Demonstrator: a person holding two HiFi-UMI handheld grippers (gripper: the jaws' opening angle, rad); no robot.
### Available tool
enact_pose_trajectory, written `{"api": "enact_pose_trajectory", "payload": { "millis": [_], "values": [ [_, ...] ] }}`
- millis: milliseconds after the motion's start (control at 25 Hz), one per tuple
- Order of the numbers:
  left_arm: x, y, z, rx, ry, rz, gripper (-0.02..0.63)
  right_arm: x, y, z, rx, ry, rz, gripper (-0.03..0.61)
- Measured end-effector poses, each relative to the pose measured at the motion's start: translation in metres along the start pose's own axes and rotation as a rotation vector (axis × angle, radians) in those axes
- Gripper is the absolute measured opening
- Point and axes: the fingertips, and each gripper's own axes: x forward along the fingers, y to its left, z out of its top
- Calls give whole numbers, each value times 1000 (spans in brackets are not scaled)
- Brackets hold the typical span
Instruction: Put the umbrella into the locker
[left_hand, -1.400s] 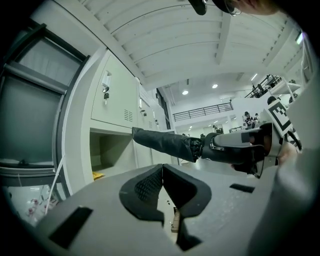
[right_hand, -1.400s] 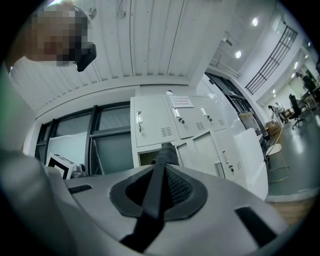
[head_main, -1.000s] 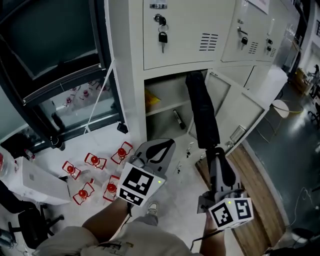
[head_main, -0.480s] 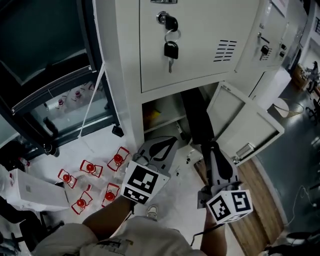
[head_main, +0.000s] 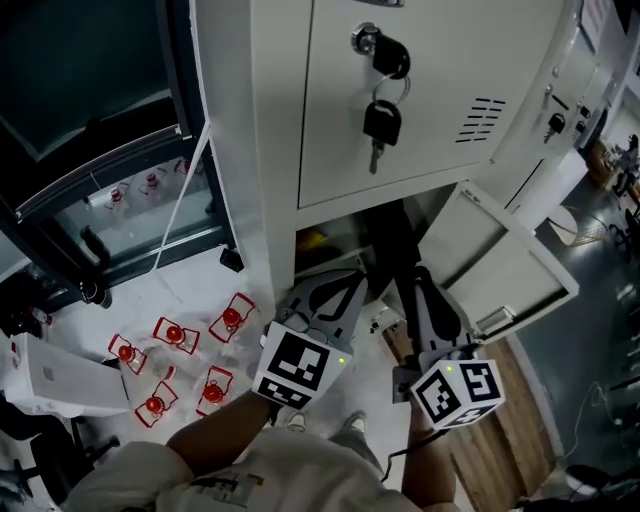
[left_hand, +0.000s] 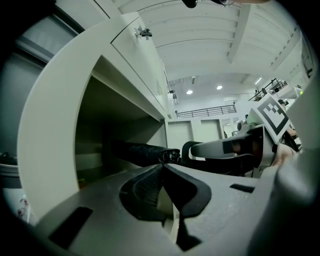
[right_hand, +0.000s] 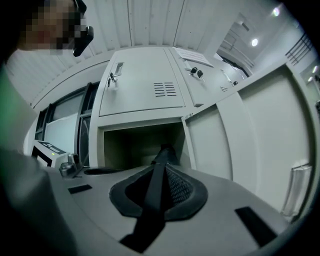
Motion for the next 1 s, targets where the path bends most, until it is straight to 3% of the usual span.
{"api": "enact_pose_trajectory", "payload": {
  "millis": [1000],
  "values": [
    [40,48,-11,-65,14,374,8,116,-9,-14,-21,89,256,46]
  ]
}}
